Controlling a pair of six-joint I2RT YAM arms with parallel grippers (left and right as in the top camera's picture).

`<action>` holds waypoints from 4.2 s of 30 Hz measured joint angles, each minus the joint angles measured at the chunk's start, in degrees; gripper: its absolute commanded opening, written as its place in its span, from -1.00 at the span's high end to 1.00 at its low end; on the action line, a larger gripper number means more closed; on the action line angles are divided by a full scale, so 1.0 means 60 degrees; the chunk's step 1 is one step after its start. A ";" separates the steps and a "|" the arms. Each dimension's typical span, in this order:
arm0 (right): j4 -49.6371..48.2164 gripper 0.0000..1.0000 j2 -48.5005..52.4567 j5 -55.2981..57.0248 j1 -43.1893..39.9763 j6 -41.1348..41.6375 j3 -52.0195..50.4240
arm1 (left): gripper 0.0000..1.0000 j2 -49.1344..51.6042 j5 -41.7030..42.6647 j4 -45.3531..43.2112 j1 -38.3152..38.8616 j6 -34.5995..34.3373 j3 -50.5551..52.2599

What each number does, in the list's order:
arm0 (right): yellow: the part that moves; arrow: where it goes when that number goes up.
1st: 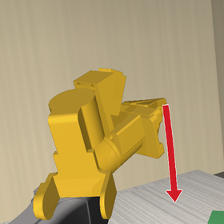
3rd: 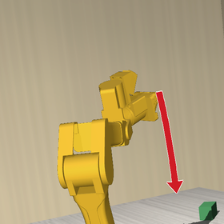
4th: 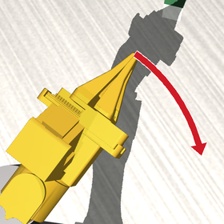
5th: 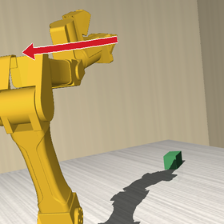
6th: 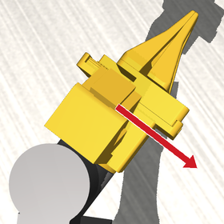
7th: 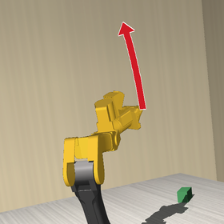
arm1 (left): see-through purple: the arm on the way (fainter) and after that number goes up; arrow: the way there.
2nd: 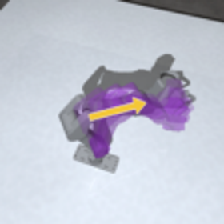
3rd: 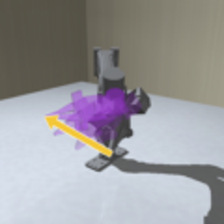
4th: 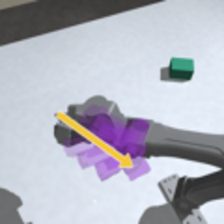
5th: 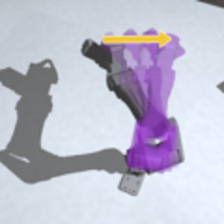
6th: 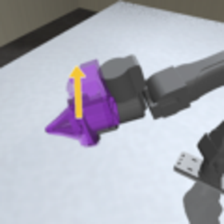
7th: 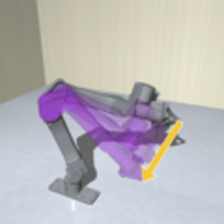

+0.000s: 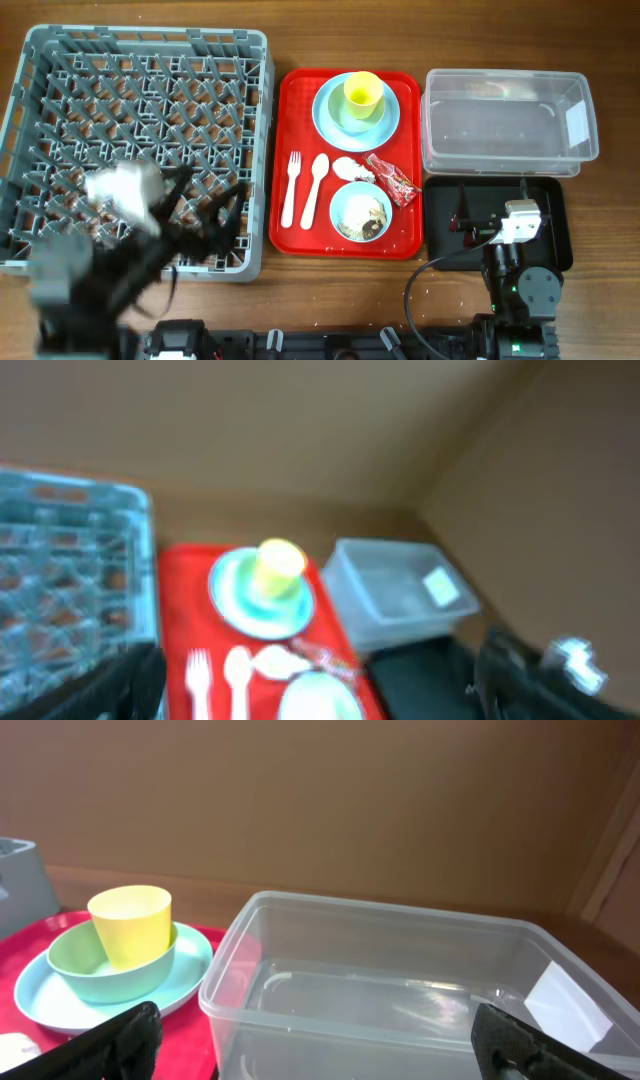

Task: Sort waste into correct bins and load items into the dishwasher rack
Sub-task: 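Move the left gripper over the red tray toward the white fork, then lower the left gripper and grasp the white plastic fork, then carry the fork to the dish rack and release it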

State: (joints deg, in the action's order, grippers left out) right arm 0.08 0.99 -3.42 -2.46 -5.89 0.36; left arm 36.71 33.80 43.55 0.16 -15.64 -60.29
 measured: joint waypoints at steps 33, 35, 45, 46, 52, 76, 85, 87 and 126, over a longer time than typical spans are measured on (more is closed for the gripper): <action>-0.0004 -1.00 0.0011 0.0000 -0.0004 0.0000 0.0000 | 0.91 0.7300 -0.5566 0.3475 0.5737 -0.2313 -0.2696; -0.0004 -1.00 0.0011 0.0000 -0.0004 0.0000 0.0000 | 0.92 0.7664 -0.6094 0.3450 0.5934 -0.2357 -0.2696; -0.0004 -1.00 0.0011 0.0000 -0.0004 0.0000 0.0000 | 0.82 0.9417 -0.6706 0.3020 0.5978 -0.2382 -0.2696; -0.0004 -1.00 0.0011 0.0000 -0.0004 0.0000 0.0000 | 0.79 0.9442 -0.6706 0.3020 0.5978 -0.2382 -0.2696; -0.0004 -1.00 0.0011 0.0000 -0.0004 0.0000 0.0000 | 0.78 1.0145 -0.6739 0.2914 0.5978 -0.2382 -0.2696; -0.0004 -1.00 0.0011 0.0000 -0.0004 0.0000 0.0000 | 0.71 1.1351 -0.7165 0.2295 0.5978 -0.2386 -0.2696; -0.0004 -1.00 0.0011 0.0000 -0.0004 -0.0004 0.0000 | 0.70 1.1351 -0.7162 0.2182 0.5978 -0.2382 -0.2696; -0.0004 -1.00 0.0011 0.0000 -0.0004 0.0000 0.0000 | 0.70 1.1351 -0.7165 0.1854 0.5978 -0.2386 -0.2641; -0.0004 -1.00 0.0011 0.0000 -0.0004 0.0000 0.0000 | 0.88 1.1402 -0.7654 -0.1388 0.5982 -0.2441 -0.0109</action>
State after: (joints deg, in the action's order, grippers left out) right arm 0.05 1.06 -3.42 -2.48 -5.89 0.36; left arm 105.12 -12.12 35.22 36.05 -30.28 -60.95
